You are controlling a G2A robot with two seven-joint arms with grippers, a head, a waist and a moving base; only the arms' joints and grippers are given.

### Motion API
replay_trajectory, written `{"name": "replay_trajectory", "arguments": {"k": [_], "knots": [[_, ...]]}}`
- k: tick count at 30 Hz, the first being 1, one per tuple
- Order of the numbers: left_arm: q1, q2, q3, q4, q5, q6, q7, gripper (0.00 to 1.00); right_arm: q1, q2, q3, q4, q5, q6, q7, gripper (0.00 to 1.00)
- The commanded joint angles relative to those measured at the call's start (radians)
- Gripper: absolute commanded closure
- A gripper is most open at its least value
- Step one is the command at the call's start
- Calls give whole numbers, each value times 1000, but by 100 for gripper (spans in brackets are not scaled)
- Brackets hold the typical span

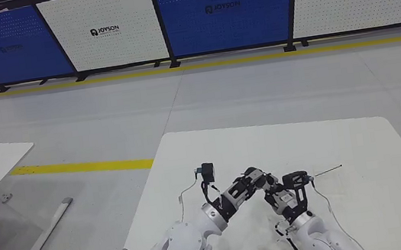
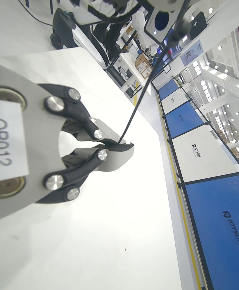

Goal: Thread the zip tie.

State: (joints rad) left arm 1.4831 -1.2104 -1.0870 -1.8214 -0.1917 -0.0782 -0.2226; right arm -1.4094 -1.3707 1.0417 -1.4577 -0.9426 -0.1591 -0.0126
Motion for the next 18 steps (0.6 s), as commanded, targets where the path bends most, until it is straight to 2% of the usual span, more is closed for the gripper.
{"name": "replay_trajectory", "arguments": {"k": [1,4,5,6,11,18], "knots": [[0,0,0,0,0,-1,0,100,0,0,0,1,2,-1,0,100],[2,0,-2,4,1,10,12,100,0,-1,0,3,11,-6,-1,100],[2,-1,-2,7,-2,21,20,100,1,-1,1,5,14,-11,-2,95],[0,-1,-3,11,-4,31,34,100,1,-1,2,6,20,-16,-4,1],[-13,-6,-4,44,-25,46,69,100,-11,1,22,6,55,-47,-28,0],[-12,-7,-29,95,-69,25,74,100,-68,13,99,-6,160,-163,-120,0]]}}
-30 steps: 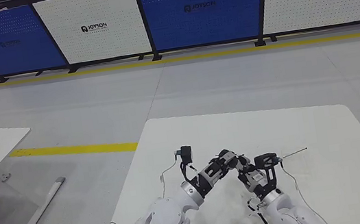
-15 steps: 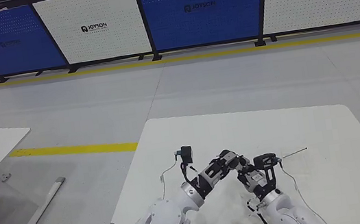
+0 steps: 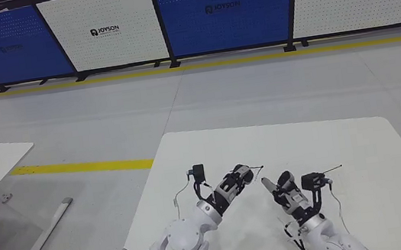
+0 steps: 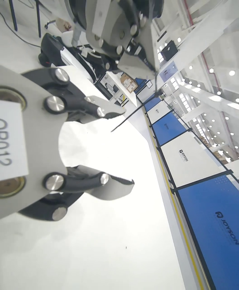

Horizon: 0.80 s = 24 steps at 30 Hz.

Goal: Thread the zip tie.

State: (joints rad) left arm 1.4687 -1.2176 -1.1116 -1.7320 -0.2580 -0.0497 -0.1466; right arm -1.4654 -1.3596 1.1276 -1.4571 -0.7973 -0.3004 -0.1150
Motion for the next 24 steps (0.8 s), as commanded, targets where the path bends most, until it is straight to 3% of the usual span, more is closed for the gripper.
{"name": "replay_trajectory", "arguments": {"k": [1,7,19,24], "knots": [[5,1,-7,10,-5,-5,-2,100,-23,4,25,-13,27,-38,-33,0],[17,3,-26,27,7,-11,29,100,-77,19,57,-85,86,-40,-100,0],[16,2,-27,28,5,-10,37,100,-78,19,57,-87,94,-37,-92,0],[16,0,-42,39,5,8,78,100,-98,24,104,-126,267,-40,-71,0]]}}
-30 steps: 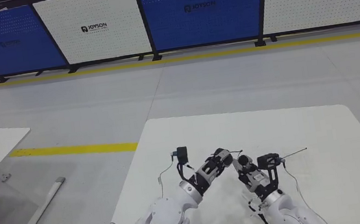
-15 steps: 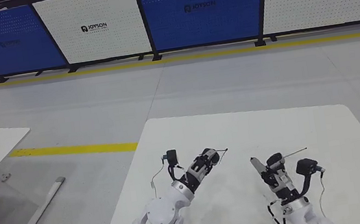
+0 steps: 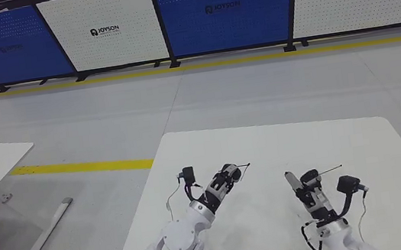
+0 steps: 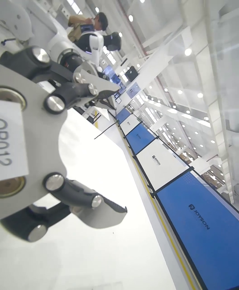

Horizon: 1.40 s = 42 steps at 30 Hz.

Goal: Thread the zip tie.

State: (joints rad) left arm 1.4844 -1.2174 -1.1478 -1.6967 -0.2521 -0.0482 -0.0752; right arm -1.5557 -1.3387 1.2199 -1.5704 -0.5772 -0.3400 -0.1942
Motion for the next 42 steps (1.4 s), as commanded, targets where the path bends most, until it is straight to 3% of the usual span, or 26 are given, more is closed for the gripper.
{"name": "replay_trajectory", "arguments": {"k": [1,6,11,17,29,33,39,42], "knots": [[1,0,-11,8,-4,12,12,100,-13,6,25,-23,72,0,16,0],[-4,1,-35,27,-12,50,36,100,-51,24,83,-79,185,0,31,0],[-12,2,-46,56,10,118,51,100,-79,37,118,-116,293,0,5,0],[-17,0,-46,74,41,142,84,100,-84,44,119,-120,303,0,-50,0],[-17,0,-46,72,40,140,84,100,-84,44,119,-120,303,0,-50,0],[-14,-4,-41,80,44,113,119,100,-84,43,120,-119,308,6,-48,0],[2,-8,-64,75,5,76,146,100,-90,40,167,-127,432,19,-49,0],[19,-5,-81,62,-14,59,118,100,-96,38,180,-132,473,41,-48,0]]}}
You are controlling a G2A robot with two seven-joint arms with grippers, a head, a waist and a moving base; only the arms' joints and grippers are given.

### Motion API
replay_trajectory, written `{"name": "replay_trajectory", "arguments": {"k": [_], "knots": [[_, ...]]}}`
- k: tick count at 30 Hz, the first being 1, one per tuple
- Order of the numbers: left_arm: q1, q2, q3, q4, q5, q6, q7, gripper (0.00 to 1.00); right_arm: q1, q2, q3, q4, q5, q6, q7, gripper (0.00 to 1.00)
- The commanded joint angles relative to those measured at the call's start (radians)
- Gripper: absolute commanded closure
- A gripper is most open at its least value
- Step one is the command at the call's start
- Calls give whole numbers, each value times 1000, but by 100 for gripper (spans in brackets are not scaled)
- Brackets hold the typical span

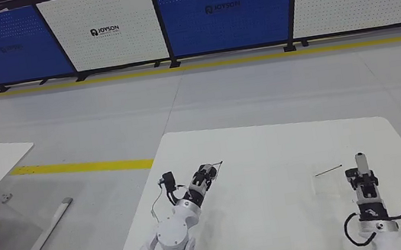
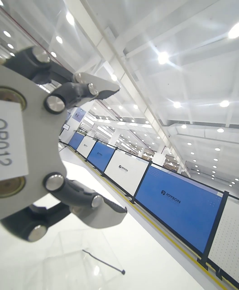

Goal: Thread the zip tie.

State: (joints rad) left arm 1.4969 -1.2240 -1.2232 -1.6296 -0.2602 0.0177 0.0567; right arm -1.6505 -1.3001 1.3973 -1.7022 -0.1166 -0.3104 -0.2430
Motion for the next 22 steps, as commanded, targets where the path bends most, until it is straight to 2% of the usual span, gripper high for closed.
{"name": "replay_trajectory", "arguments": {"k": [1,2,22], "knots": [[13,2,-12,-10,-11,-9,-24,100,-1,-1,5,0,19,34,3,0],[20,4,-14,-18,-7,-11,-41,100,1,-2,4,-2,23,66,10,0],[20,4,-14,-18,-7,-11,-41,100,1,-2,4,-2,23,66,10,0]]}}
